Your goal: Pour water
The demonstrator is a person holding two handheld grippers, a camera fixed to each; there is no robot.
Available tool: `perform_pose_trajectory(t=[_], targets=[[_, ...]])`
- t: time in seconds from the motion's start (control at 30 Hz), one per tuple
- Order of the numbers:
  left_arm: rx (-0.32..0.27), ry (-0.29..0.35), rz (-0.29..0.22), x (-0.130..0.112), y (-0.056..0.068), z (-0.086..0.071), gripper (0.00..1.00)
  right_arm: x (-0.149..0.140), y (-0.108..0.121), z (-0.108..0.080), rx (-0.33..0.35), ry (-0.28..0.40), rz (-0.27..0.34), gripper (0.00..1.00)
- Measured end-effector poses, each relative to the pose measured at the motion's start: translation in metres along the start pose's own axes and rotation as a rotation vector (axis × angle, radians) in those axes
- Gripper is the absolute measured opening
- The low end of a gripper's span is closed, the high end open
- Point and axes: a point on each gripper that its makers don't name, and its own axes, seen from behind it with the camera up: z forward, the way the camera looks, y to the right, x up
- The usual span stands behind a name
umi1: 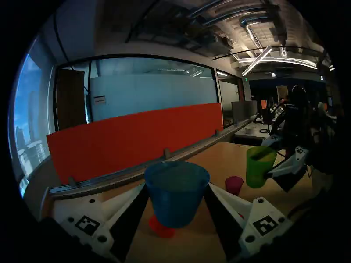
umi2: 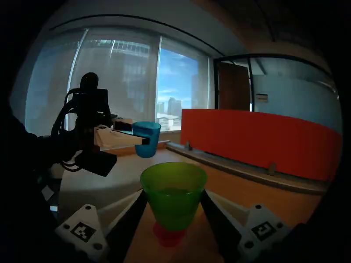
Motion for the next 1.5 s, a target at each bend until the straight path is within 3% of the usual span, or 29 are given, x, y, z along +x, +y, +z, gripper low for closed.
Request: perform_pose_trajectory(t=[0.37, 0.7, 1.5], targets=[[-0.012, -0.048, -0.025, -0.030, -0.002, 0.002, 0.84, -0.015, 0.020, -0.017, -0.046, -0.049, 0.007, 0.86], [-0.042, -0.140, -0.011, -0.069, 0.006, 0.011, 0.84, -0.056, 0.029, -0.021, -0.051, -0.150, 0.012, 0.86], [-0.154, -0.364, 0.028, -0.151, 0.037, 0.021, 0.85, -0.116, 0.041, -0.025, -0.026, -0.310, 0.054, 0.87]])
